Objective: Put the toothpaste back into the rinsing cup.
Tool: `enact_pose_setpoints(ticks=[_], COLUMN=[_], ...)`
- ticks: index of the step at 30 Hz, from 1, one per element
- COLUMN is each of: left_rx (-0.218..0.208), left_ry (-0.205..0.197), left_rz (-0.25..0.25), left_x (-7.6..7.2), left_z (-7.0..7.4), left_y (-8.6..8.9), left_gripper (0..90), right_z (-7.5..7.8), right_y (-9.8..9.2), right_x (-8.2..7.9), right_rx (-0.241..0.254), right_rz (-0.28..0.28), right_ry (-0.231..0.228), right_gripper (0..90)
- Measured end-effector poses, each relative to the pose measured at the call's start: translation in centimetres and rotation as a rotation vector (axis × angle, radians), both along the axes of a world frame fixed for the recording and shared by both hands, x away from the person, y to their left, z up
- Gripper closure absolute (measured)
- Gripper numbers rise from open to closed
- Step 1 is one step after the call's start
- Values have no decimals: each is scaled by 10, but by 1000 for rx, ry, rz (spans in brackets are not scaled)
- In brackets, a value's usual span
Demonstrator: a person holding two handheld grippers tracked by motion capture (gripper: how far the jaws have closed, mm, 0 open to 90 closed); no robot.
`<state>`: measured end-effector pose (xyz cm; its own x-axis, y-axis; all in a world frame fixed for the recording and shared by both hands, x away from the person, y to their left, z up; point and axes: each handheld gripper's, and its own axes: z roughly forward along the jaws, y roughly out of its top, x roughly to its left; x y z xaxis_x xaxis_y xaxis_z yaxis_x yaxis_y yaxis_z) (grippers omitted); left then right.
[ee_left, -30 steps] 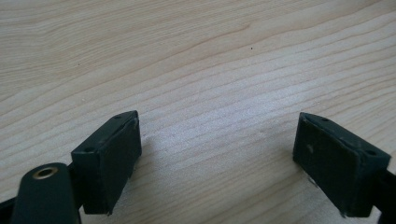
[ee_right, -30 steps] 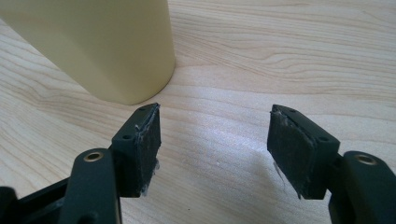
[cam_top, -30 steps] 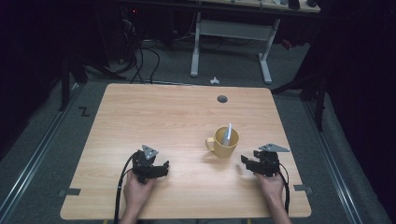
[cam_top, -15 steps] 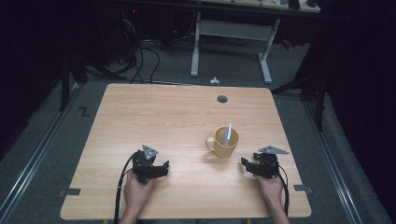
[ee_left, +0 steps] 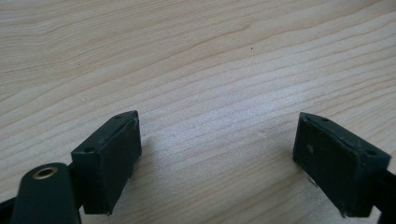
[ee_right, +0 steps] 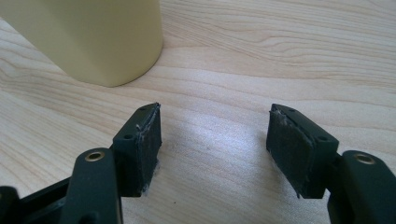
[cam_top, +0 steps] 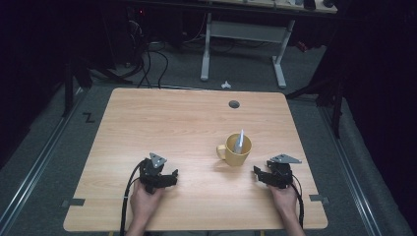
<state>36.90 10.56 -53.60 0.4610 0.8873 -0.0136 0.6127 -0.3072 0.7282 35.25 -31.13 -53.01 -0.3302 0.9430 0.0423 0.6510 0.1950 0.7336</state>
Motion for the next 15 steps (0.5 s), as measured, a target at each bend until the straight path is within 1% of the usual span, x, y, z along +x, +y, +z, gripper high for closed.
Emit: enact_pose_setpoints(ticks=[5,6,7,15], left_rx=[0,0,0,0], left_ry=[0,0,0,0], left_rz=[0,0,0,0], left_x=[0,0,0,0], left_z=[0,0,0,0], left_y=[0,0,0,0], left_gripper=[156,156,156,156], right_z=[0,0,0,0], right_y=[2,2,5,5], right_x=[0,0,0,0], right_rx=[-15,-26,-58,-62], right_rz=[-2,1,-5,-12], right_ry=[-2,-3,-7,-7], right_gripper=[359,358,349,338])
